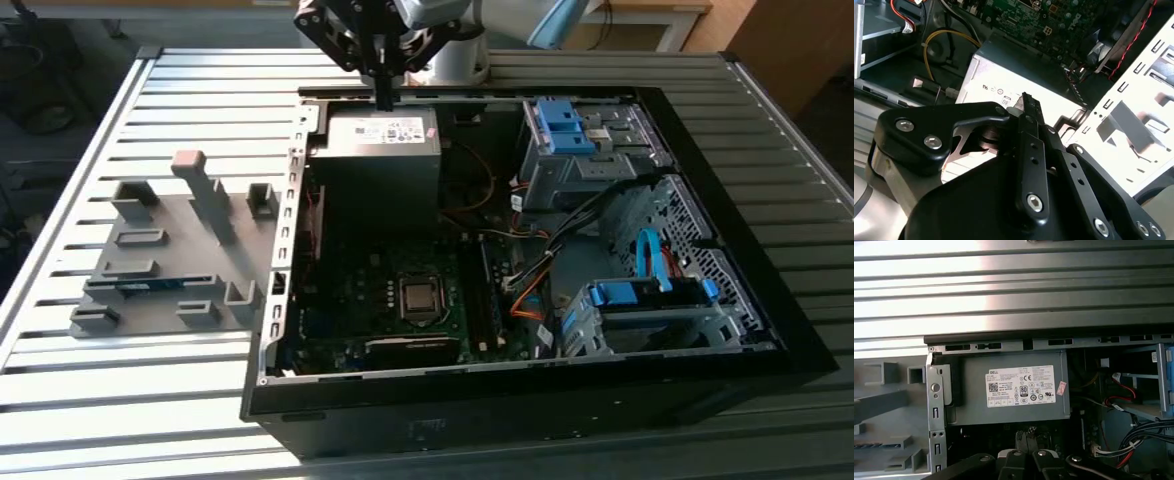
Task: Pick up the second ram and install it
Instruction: 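Reach for the second ram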
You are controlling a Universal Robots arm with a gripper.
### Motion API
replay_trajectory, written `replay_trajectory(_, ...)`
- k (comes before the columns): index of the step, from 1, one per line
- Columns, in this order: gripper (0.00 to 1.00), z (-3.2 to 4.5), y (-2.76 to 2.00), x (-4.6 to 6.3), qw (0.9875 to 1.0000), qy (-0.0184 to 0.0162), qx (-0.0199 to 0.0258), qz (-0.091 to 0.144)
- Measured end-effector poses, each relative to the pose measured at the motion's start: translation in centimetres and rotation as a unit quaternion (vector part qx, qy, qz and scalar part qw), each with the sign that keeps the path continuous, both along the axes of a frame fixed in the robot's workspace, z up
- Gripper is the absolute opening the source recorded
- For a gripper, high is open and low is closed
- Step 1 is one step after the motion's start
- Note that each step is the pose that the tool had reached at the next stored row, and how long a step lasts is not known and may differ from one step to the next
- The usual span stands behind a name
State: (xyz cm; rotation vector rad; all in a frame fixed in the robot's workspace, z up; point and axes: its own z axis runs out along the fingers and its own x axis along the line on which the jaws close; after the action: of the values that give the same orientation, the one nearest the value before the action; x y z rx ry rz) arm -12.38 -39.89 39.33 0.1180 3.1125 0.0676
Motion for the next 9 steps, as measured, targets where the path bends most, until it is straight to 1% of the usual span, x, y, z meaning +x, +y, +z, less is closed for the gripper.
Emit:
replay_trajectory(7, 0.11, 0.00, 0.00, -0.22, 1.0000, 0.0000, 0.0000, 0.000)
replay_trajectory(9, 0.11, -0.01, 0.00, -0.62, 1.0000, 0.0000, 0.0000, 0.000)
